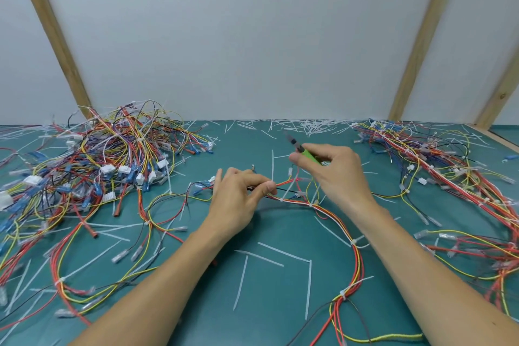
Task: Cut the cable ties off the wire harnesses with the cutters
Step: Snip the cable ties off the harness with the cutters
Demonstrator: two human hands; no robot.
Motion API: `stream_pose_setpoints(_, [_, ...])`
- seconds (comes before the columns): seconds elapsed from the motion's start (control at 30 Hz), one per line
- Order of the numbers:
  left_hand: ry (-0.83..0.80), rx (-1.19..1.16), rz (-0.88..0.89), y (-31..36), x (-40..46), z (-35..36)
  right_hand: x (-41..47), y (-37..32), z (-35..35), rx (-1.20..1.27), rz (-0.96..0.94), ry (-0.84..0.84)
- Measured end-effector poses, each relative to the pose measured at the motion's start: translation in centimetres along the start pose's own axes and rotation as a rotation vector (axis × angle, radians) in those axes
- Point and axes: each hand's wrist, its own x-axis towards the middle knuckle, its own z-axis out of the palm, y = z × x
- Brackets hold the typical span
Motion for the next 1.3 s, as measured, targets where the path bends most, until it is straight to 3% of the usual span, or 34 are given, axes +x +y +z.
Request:
stream_pose_setpoints(0.13, [0.04,0.042,-0.005,-0.2,0.2,0.1,0.0,0.7,-0.6,-0.218,-0.033,-0.152])
stream_pose_setpoints(0.5, [0.084,-0.055,-0.042,-0.1,0.0,-0.5,0.1,0.6,-1.1,-0.487,-0.249,-0.227])
stream_pose_setpoints(1.03, [0.11,-0.066,-0.014,-0.4,0.2,-0.7,0.0,0.5,-0.6,-0.526,-0.295,-0.218])
stream_pose_setpoints(1.3, [0.085,-0.063,-0.013,-0.7,0.2,-0.5,0.1,0.6,-0.7,-0.517,-0.214,-0.288])
